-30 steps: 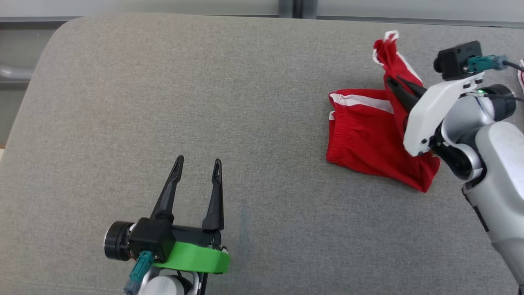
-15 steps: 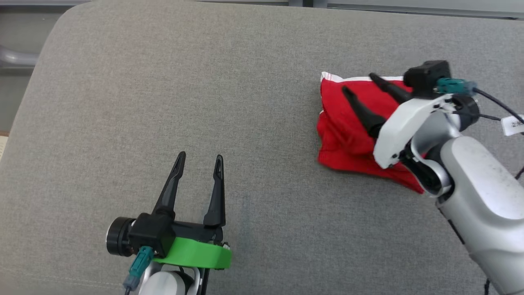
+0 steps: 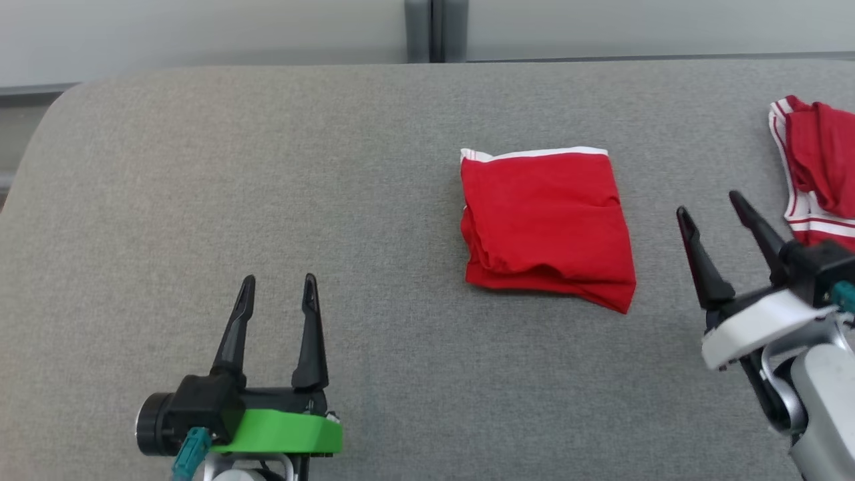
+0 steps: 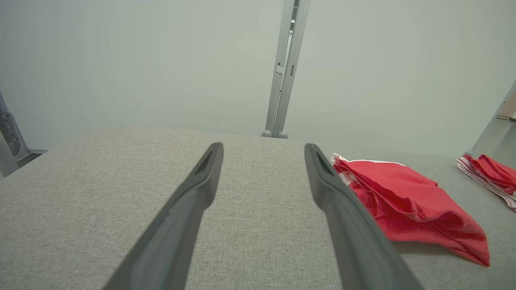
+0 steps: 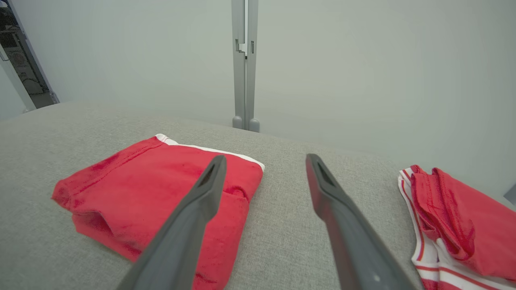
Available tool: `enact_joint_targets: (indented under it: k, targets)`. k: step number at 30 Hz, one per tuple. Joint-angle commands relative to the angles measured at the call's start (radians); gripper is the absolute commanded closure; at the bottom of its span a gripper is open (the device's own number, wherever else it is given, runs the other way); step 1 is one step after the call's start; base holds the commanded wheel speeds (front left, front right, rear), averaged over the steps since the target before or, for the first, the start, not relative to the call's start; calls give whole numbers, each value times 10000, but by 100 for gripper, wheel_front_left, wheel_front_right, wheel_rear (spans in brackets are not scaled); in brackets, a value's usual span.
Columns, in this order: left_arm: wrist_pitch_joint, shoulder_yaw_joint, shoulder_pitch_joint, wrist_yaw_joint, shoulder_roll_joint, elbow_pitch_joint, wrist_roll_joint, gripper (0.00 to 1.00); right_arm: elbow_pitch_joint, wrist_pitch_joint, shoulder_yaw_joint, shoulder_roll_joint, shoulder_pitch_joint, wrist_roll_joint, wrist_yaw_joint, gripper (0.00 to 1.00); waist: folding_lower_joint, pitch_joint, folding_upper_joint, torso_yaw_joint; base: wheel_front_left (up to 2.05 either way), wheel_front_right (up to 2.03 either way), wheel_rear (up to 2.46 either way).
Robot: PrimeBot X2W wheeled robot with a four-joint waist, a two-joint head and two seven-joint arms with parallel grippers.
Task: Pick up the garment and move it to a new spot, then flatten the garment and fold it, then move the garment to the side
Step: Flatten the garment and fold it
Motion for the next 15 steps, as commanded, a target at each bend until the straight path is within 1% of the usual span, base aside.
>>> enact_joint_targets:
  k: [1, 4, 8, 11, 13, 14, 15]
  targets:
    - [-26, 149, 276, -4, 21, -64, -22, 0, 130, -248, -39, 125, 368, -261, -19, 0, 0, -641, 0, -640, 0, 0, 0]
    - [-26, 457, 649, -34, 24, -311, -10, 0, 141, -475, -396, 740, 867, -746, -18, 0, 0, -1001, 0, -897, 0, 0, 0]
    - [-26, 779, 1358, 90, 22, -605, 145, 0, -804, -473, -938, 1492, 1816, -1250, -19, 0, 0, -1523, 0, -1132, 0, 0, 0]
    - [-26, 838, 1721, 94, 24, -729, 264, 0, -1525, -471, -1425, 1948, 2369, -1585, -19, 0, 0, -1696, 0, -1114, 0, 0, 0]
    - [-26, 854, 1975, 177, 24, -714, 256, 0, -2102, -473, -1661, 2230, 2791, -1831, -18, 0, 0, -1816, 0, -1038, 0, 0, 0]
    - [-26, 822, 2110, 183, 24, -668, 289, 0, -2431, -472, -1918, 2507, 3247, -1828, -19, 0, 0, -1939, 0, -970, 0, 0, 0]
    - [-26, 813, 2178, 207, 24, -626, 286, 0, -2541, -472, -2033, 2554, 3454, -1935, -19, 0, 0, -2008, 0, -916, 0, 0, 0]
